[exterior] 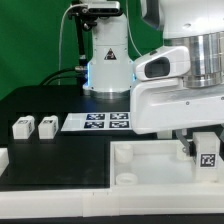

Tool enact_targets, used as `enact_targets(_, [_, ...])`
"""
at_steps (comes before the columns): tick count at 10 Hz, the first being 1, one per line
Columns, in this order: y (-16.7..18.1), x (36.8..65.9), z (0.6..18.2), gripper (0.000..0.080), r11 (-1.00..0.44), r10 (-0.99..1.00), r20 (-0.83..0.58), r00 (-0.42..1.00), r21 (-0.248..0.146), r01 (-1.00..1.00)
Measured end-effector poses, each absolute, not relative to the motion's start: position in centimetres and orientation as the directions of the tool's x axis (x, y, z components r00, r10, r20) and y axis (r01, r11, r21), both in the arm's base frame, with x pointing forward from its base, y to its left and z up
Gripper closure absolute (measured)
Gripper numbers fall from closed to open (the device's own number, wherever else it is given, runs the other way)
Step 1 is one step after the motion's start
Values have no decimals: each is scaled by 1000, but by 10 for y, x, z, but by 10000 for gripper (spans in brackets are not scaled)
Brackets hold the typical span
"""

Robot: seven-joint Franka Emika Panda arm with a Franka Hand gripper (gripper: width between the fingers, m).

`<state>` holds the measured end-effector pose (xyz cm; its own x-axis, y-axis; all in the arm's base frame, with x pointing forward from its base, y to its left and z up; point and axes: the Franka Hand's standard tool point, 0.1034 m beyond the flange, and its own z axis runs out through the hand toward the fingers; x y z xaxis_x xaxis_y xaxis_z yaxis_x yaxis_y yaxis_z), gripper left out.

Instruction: Assemble one leg

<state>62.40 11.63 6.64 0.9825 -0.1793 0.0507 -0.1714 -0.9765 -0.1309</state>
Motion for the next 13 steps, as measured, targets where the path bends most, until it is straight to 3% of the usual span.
enact_targets(3, [116,624,66,502,-861,-493,1,870,-145,-488])
enact_targets(6, [119,622,64,502,-436,-876,-150,458,-155,-886])
enact_targets(8, [121,623,65,502,-150,-957,-230,175,-122,-981])
enact_targets(13, [120,624,64,502,247,-927,-297,-229,-24,-969])
